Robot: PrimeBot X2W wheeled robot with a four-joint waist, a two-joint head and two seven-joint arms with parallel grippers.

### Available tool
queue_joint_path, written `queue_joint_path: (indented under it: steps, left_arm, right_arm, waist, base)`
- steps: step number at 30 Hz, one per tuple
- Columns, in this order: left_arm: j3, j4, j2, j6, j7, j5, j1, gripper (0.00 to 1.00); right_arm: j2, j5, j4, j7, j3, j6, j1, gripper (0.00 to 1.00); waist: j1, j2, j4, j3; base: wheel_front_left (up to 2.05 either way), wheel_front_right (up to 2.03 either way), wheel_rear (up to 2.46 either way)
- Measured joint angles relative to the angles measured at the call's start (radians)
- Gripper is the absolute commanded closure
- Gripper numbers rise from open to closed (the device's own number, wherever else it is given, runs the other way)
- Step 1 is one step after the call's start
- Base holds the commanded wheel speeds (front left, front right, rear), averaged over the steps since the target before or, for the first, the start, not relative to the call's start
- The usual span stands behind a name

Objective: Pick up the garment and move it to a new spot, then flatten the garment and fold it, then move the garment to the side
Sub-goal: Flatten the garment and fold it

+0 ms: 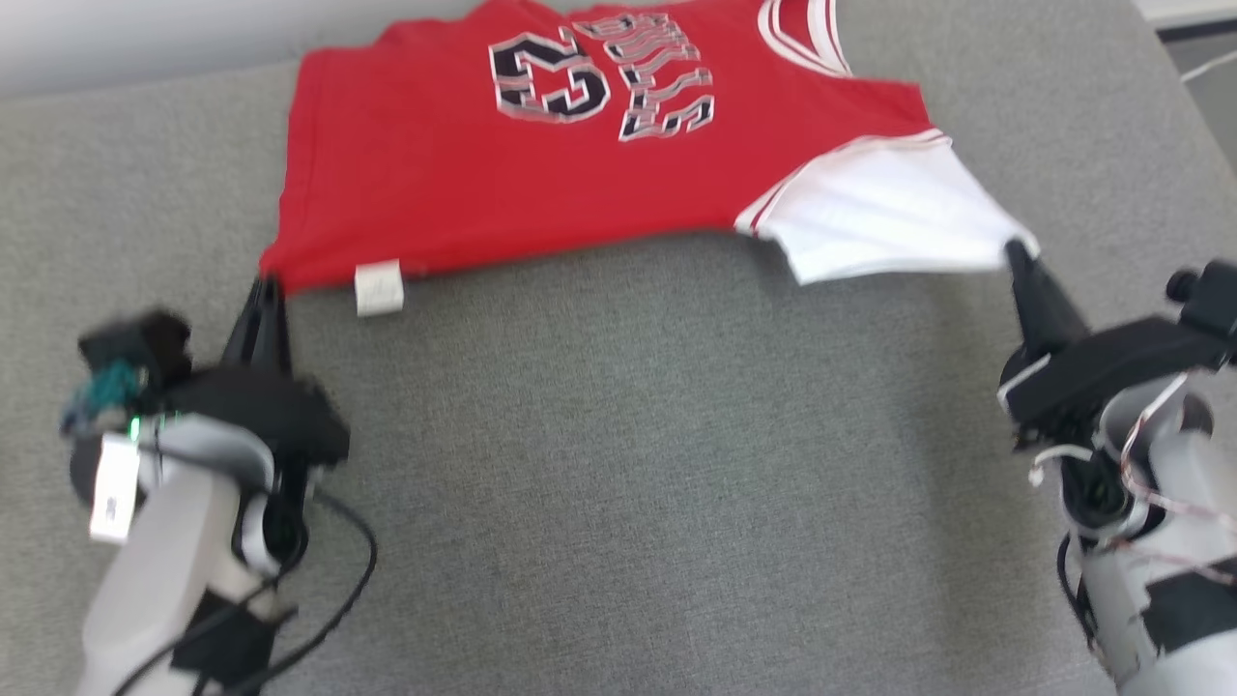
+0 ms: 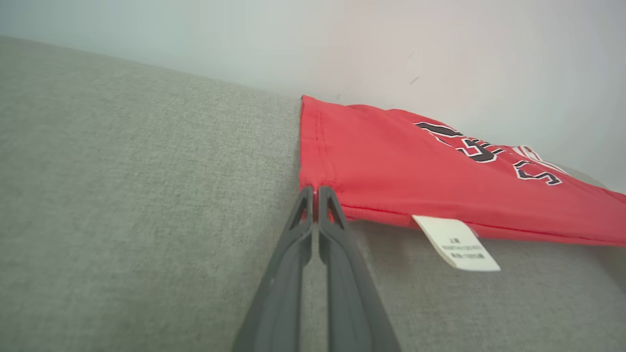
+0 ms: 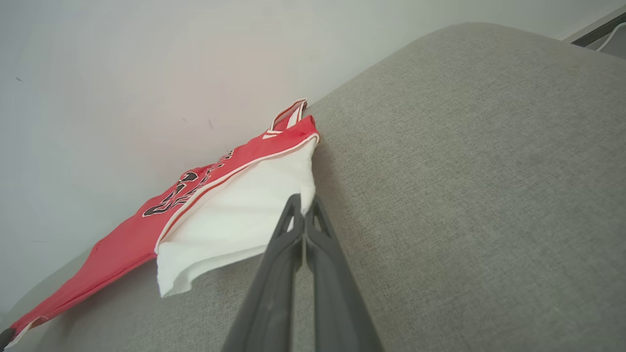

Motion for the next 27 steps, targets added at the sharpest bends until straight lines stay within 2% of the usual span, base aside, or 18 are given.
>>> queue_joint_path:
  steps: [4,9,19,27]
  left_arm:
    - [0.027,0.009,0.001,0.0,-0.04,-0.022,0.107,1.0]
    - [0.033,-0.016,-0.001,0.002,-0.065,-0.027,0.246,1.0]
    - [0.069,-0.12,-0.003,0.028,-0.084,-0.035,0.456,1.0]
    - [0.084,-0.206,-0.012,0.045,-0.09,-0.053,0.531,1.0]
  right_arm:
    - [0.007,0.002,-0.038,0.001,0.016,0.012,0.094,1.0]
    - [0.012,0.002,-0.095,0.0,0.022,0.012,0.237,1.0]
    - [0.01,-0.012,-0.223,0.031,0.046,-0.017,0.432,1.0]
    - [-0.021,-0.03,-0.345,0.095,0.066,-0.038,0.54,1.0]
  waist:
    - [-0.0001,-0.0001,0.004,-0.048]
    - [-0.0002,-0.0002,0.011,-0.111]
    - [-0.0003,-0.0002,0.036,-0.179]
    - [-0.0002,-0.0002,0.047,-0.185]
  base:
    - [0.0,0.0,0.0]
    - [0.0,0.0,0.0]
    - [0.0,0.0,0.0]
    - [0.0,0.0,0.0]
